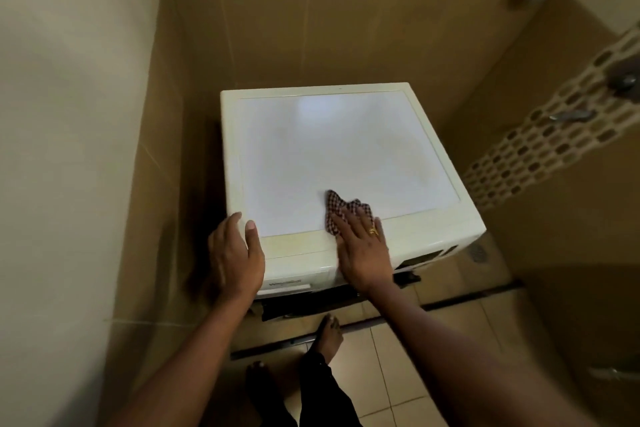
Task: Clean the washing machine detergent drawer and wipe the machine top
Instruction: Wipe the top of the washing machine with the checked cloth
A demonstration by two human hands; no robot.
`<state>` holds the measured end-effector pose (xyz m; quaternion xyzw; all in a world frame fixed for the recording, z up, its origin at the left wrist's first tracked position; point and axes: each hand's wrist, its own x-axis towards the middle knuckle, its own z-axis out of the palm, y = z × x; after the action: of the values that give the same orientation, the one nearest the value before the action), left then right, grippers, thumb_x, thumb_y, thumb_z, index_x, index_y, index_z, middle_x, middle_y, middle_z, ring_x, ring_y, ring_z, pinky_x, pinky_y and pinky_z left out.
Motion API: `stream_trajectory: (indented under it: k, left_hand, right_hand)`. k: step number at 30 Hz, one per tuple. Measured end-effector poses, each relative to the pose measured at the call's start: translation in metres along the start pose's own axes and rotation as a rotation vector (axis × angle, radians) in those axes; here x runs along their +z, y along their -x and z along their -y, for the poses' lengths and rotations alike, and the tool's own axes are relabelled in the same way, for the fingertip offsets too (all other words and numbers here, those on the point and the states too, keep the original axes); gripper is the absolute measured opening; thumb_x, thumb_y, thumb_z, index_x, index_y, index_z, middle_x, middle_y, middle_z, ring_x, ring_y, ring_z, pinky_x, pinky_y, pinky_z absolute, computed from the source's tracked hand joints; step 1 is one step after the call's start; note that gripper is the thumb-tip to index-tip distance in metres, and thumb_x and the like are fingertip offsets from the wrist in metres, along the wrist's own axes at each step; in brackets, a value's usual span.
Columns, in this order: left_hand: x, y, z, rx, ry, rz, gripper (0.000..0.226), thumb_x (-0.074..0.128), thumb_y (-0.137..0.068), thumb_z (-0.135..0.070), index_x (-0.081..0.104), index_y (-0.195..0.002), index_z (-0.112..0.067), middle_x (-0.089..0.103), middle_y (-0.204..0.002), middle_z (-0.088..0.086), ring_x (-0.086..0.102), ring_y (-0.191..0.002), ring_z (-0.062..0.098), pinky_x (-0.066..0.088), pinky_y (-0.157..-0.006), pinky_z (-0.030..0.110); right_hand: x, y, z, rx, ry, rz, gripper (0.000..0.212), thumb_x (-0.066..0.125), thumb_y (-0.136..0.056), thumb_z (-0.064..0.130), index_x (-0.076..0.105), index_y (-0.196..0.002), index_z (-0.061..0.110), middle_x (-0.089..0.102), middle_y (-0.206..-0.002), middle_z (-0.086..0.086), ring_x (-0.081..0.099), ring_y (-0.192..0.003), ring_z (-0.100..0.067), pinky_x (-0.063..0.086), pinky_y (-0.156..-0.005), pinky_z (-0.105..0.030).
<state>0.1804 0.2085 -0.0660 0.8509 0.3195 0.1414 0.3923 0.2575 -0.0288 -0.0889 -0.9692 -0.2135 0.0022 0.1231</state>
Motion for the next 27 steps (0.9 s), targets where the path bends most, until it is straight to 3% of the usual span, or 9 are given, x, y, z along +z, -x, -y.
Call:
stream_trajectory:
  k: [2,5,7,12,14,16,20,24,27]
  left_hand:
    - [0.01,0.008,-0.006,0.177,-0.121,0.05,0.056,0.033,-0.103,-0.045,0.059,-0.135,-0.008,0.059,-0.139,0.015,0.048,-0.131,0.035,0.041,-0.11,0.05]
    - [0.031,0.015,-0.021,0.343,-0.237,0.17,0.056,0.032,-0.103,-0.043,0.057,-0.138,-0.008,0.055,-0.145,0.019,0.044,-0.137,0.037,0.039,-0.114,0.053]
    - [0.048,0.021,-0.033,0.43,-0.268,0.248,0.057,0.032,-0.103,-0.043,0.056,-0.141,-0.009,0.052,-0.149,0.02,0.042,-0.14,0.038,0.037,-0.116,0.052]
    - [0.076,0.034,-0.062,0.548,-0.294,0.354,0.059,0.028,-0.105,-0.045,0.052,-0.146,-0.011,0.048,-0.154,0.018,0.037,-0.145,0.035,0.031,-0.12,0.05]
    - [0.088,0.039,-0.071,0.561,-0.309,0.362,0.059,0.028,-0.105,-0.044,0.053,-0.146,-0.01,0.048,-0.154,0.018,0.038,-0.145,0.036,0.031,-0.121,0.049]
    - [0.107,0.044,-0.085,0.571,-0.316,0.379,0.059,0.029,-0.105,-0.044,0.054,-0.144,-0.009,0.049,-0.152,0.019,0.039,-0.144,0.036,0.032,-0.12,0.049]
    - [0.146,0.054,-0.118,0.659,-0.343,0.449,0.055,0.031,-0.105,-0.041,0.052,-0.145,-0.01,0.047,-0.153,0.019,0.039,-0.144,0.035,0.034,-0.12,0.05]
    - [0.167,0.061,-0.146,0.685,-0.338,0.394,0.045,0.039,-0.108,-0.033,0.052,-0.145,-0.012,0.047,-0.153,0.016,0.039,-0.144,0.032,0.036,-0.119,0.046]
    - [0.176,0.064,-0.161,0.631,-0.358,0.354,0.045,0.045,-0.105,-0.033,0.053,-0.146,-0.013,0.049,-0.153,0.014,0.04,-0.145,0.03,0.037,-0.117,0.043]
  right_hand:
    - [0.003,0.001,0.02,0.062,-0.045,-0.013,0.056,0.046,-0.101,0.031,0.038,-0.157,0.032,0.03,-0.168,0.003,0.015,-0.159,-0.027,0.013,-0.127,-0.055]
    - [0.001,0.019,0.02,-0.258,-0.046,0.096,0.058,0.039,-0.107,0.032,0.022,-0.163,0.034,0.017,-0.172,0.004,-0.001,-0.16,-0.022,-0.003,-0.129,-0.048]
    - [-0.01,0.029,-0.015,-0.339,-0.024,0.123,0.056,0.035,-0.111,0.033,0.017,-0.163,0.037,0.013,-0.173,0.006,-0.004,-0.16,-0.019,-0.006,-0.129,-0.047]
    - [-0.033,0.023,-0.124,0.267,-0.073,-0.001,0.051,0.031,-0.111,0.036,0.025,-0.161,0.037,0.015,-0.171,0.008,0.001,-0.16,-0.022,0.009,-0.126,-0.06]
    - [-0.035,0.019,-0.135,0.361,-0.103,-0.017,0.051,0.032,-0.11,0.035,0.028,-0.161,0.035,0.017,-0.171,0.007,0.001,-0.16,-0.023,0.009,-0.126,-0.061]
    - [-0.035,0.019,-0.134,0.272,-0.085,0.029,0.054,0.032,-0.11,0.034,0.02,-0.163,0.035,0.009,-0.173,0.006,-0.006,-0.16,-0.024,0.001,-0.128,-0.057]
    - [-0.044,0.032,-0.169,-0.09,-0.045,0.115,0.052,0.028,-0.112,0.039,0.016,-0.163,0.039,0.008,-0.173,0.01,-0.01,-0.159,-0.015,-0.008,-0.129,-0.044]
    - [-0.051,0.003,-0.219,0.094,-0.061,0.055,0.049,0.029,-0.111,0.04,0.033,-0.159,0.036,0.022,-0.17,0.01,0.002,-0.16,-0.016,0.003,-0.129,-0.05]
    - [-0.059,-0.034,-0.245,0.094,-0.037,0.084,0.049,0.028,-0.11,0.041,0.033,-0.159,0.037,0.022,-0.17,0.011,0.006,-0.16,-0.019,0.006,-0.129,-0.051]
